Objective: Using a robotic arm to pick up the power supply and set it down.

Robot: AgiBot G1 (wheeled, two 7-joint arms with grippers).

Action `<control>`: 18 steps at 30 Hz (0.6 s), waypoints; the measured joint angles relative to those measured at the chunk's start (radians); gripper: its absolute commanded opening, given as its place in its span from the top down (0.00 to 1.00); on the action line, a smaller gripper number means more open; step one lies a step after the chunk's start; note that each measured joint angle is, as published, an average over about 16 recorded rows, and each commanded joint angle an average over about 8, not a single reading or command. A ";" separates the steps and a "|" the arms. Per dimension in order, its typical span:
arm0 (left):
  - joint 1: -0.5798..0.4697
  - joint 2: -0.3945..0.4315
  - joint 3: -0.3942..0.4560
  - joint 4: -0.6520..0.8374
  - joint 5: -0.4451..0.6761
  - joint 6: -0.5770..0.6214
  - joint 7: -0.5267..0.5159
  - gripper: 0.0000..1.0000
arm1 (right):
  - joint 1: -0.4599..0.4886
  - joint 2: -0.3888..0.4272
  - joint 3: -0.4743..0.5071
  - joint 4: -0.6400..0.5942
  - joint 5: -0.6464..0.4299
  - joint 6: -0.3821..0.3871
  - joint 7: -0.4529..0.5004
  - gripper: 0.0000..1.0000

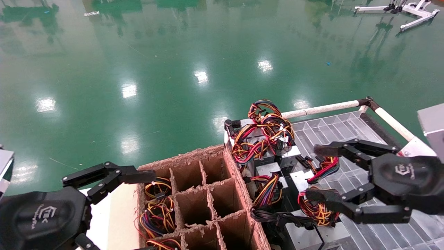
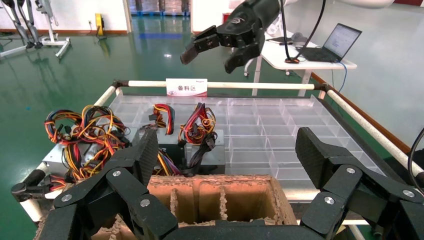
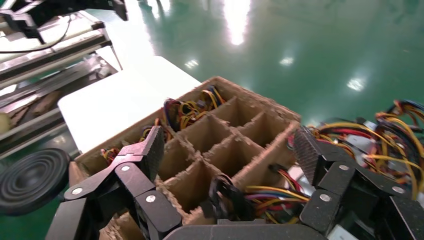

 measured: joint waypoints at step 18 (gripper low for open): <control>0.000 0.000 0.000 0.000 0.000 0.000 0.000 0.00 | -0.179 -0.089 0.234 0.121 -0.033 -0.040 0.010 0.00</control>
